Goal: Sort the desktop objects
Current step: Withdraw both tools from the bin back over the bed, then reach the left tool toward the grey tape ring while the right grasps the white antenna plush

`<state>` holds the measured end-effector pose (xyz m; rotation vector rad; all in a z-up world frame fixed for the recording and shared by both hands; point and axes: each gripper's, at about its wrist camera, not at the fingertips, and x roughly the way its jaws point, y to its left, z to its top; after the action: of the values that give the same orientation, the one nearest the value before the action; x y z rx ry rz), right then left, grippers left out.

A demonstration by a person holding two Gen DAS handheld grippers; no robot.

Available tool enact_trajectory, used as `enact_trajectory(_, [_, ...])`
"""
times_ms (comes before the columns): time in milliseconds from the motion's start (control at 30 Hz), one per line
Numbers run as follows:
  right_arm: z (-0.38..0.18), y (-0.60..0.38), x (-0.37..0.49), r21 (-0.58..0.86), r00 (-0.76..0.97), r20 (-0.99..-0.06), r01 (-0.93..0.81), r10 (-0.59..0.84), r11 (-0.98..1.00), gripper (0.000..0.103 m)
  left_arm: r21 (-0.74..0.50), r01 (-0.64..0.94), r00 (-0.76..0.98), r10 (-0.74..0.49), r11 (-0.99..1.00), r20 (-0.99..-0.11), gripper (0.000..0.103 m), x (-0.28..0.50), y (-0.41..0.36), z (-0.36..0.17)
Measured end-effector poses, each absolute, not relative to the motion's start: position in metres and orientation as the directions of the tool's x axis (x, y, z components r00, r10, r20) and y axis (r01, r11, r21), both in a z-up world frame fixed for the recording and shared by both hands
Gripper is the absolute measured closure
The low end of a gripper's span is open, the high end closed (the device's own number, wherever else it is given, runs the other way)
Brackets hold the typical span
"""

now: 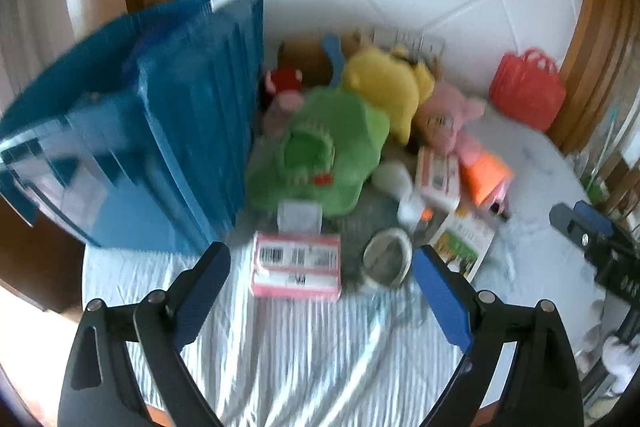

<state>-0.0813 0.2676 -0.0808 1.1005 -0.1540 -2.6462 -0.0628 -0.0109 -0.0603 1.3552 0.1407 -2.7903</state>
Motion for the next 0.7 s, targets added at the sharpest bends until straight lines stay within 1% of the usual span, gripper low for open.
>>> enact_trajectory(167, [-0.133,0.263,-0.093,0.225,-0.580,-0.766,0.165,-0.279,-0.960,0.000,-0.062,0.067,-0.552,0.015,-0.996,-0.834,0.009,-0.070,-0.020,-0.108])
enact_trajectory(333, [-0.175,0.239,-0.109,0.183,-0.491,-0.842,0.130,-0.224,-0.974,0.000,-0.076,0.066,-0.491,0.034,-0.995,-0.871,0.009,-0.076,-0.039,-0.150])
enact_trajectory(500, [-0.204,0.220,-0.121,0.131,-0.438,-0.884,0.105,-0.164,-0.986,0.001,-0.091,0.060,-0.475,0.052,-0.994,-0.879,0.009,-0.082,-0.054,-0.172])
enact_trajectory(633, [-0.209,0.222,-0.131,0.115,-0.429,-0.892,0.089,-0.142,-0.989,0.011,-0.120,0.036,-0.480,0.088,-0.992,-0.873,0.009,-0.093,-0.051,-0.176])
enact_trajectory(700, [-0.210,0.224,-0.136,0.106,-0.426,-0.895,0.082,-0.131,-0.991,0.013,-0.122,0.029,-0.475,0.094,-0.992,-0.875,0.009,-0.100,-0.046,-0.176])
